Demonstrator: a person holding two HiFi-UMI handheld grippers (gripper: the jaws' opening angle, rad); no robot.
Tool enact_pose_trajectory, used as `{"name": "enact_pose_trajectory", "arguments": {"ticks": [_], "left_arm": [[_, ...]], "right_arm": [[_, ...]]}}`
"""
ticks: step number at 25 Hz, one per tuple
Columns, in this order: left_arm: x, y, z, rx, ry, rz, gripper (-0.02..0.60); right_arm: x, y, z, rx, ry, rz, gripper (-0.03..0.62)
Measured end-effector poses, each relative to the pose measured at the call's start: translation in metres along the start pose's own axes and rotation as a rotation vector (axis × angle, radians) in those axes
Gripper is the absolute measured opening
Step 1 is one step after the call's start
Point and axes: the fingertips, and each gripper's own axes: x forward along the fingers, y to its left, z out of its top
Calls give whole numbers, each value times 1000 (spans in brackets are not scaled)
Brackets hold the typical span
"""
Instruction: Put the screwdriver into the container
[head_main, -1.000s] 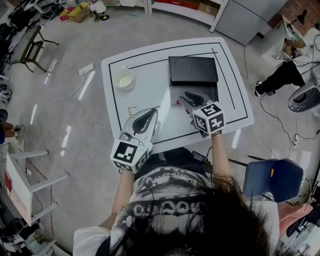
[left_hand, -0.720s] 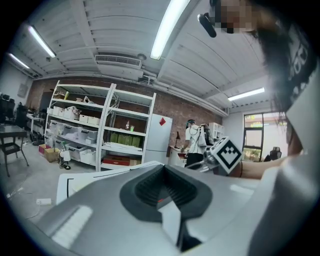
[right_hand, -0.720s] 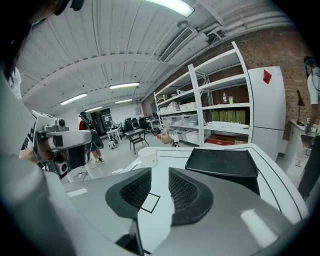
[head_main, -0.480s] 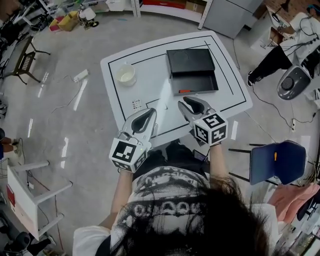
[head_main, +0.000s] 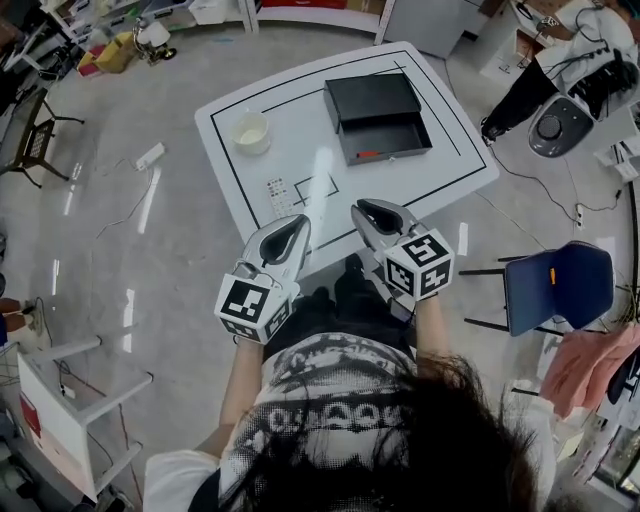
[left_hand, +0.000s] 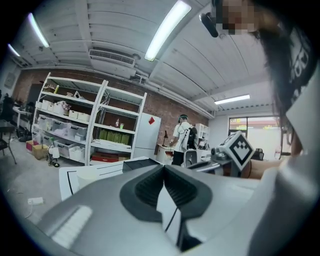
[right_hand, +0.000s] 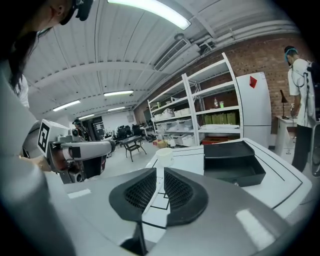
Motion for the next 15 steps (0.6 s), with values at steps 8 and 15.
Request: {"name": "enact_pose_trajectory", "arguments": {"ticks": [8,15], "left_arm": [[-12,-20,-7,-5,0,-39,0],[-13,-50,-5,2,-2,-30,0]], "right_arm": [[-23,20,-7,3,-15,-21,9],[-53,20,-13,13,-31,-2,2]]}}
